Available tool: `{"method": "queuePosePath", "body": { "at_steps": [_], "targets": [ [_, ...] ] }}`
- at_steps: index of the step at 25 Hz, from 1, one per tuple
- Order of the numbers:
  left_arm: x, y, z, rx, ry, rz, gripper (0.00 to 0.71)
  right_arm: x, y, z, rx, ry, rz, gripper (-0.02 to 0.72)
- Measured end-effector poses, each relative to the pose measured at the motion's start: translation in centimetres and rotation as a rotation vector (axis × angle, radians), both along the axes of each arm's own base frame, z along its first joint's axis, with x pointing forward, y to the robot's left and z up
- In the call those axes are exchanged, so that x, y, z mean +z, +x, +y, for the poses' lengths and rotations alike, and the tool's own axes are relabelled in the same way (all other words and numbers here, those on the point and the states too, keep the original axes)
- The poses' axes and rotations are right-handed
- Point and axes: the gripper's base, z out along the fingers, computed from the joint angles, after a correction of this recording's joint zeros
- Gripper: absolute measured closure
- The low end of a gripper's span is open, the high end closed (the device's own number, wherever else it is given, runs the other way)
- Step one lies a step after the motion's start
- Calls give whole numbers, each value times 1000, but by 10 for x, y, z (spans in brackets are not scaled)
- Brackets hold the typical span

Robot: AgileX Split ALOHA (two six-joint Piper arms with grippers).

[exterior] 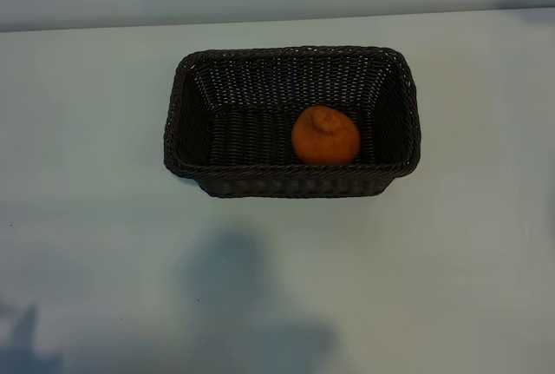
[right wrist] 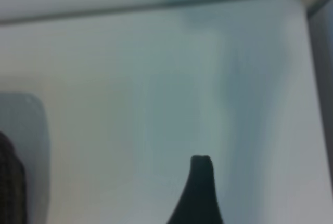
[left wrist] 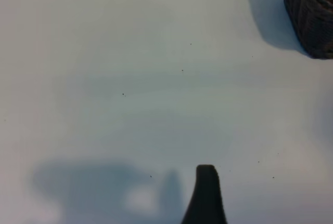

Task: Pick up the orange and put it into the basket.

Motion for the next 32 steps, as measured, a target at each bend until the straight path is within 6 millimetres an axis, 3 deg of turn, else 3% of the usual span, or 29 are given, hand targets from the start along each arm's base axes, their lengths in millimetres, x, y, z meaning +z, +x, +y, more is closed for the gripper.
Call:
{"method": "queuePosePath", "body": {
  "at_steps": [3, 7, 21, 32],
  "targets": [
    [0, 0, 0, 0, 0, 0, 118, 33, -32, 11, 2, -21, -96, 108],
    [0, 0, 0, 0, 0, 0, 118, 55, -76, 26, 8, -45, -169, 108],
    [0, 0, 0, 0, 0, 0, 118, 68, -222, 73, 26, -131, -361, 109],
    [0, 0, 0, 0, 0, 0, 118, 39, -277, 91, 36, -172, -430, 109]
  ]
}}
